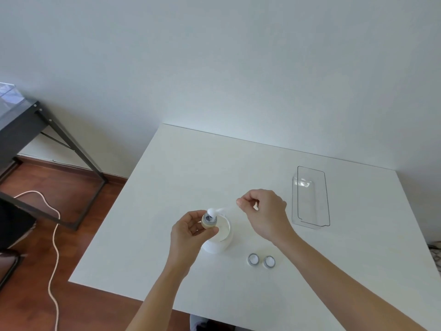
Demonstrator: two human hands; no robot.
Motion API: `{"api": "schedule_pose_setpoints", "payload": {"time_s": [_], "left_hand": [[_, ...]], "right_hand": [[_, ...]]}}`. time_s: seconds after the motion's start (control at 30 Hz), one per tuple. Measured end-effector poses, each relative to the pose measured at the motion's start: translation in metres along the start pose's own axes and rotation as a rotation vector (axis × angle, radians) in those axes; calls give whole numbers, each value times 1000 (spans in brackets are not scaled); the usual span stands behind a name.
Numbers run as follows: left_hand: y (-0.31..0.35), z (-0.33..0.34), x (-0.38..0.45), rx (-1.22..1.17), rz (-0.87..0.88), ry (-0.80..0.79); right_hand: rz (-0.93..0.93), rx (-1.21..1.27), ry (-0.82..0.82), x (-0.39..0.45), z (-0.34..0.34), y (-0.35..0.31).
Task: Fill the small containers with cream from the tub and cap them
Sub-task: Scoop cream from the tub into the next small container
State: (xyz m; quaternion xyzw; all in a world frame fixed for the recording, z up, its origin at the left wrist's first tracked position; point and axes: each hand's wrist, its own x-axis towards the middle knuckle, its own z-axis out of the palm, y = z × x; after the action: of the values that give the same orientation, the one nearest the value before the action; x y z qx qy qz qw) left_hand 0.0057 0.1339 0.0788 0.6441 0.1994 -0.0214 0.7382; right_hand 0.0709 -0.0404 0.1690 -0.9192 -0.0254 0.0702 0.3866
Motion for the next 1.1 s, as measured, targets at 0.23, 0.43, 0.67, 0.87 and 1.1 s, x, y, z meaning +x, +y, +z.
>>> {"api": "schedule_pose_setpoints", "payload": {"time_s": [0.23, 0.43, 0.67, 0.87, 1.1], "left_hand": [[3, 2, 1, -38, 3, -14], [5, 1, 2, -78, 6, -18], [6, 0, 5, -80, 6, -9], [6, -3, 6, -88, 9, 8], [2, -11, 4, -90, 6, 33]], "right_hand": [[-539, -294, 228, -15, 4, 4], [-941, -581, 353, -21, 8, 22], [-968, -623, 352, -20, 3, 36], [-705, -347, 445, -15, -5, 24], [-381, -433, 144, 0, 14, 32]]}}
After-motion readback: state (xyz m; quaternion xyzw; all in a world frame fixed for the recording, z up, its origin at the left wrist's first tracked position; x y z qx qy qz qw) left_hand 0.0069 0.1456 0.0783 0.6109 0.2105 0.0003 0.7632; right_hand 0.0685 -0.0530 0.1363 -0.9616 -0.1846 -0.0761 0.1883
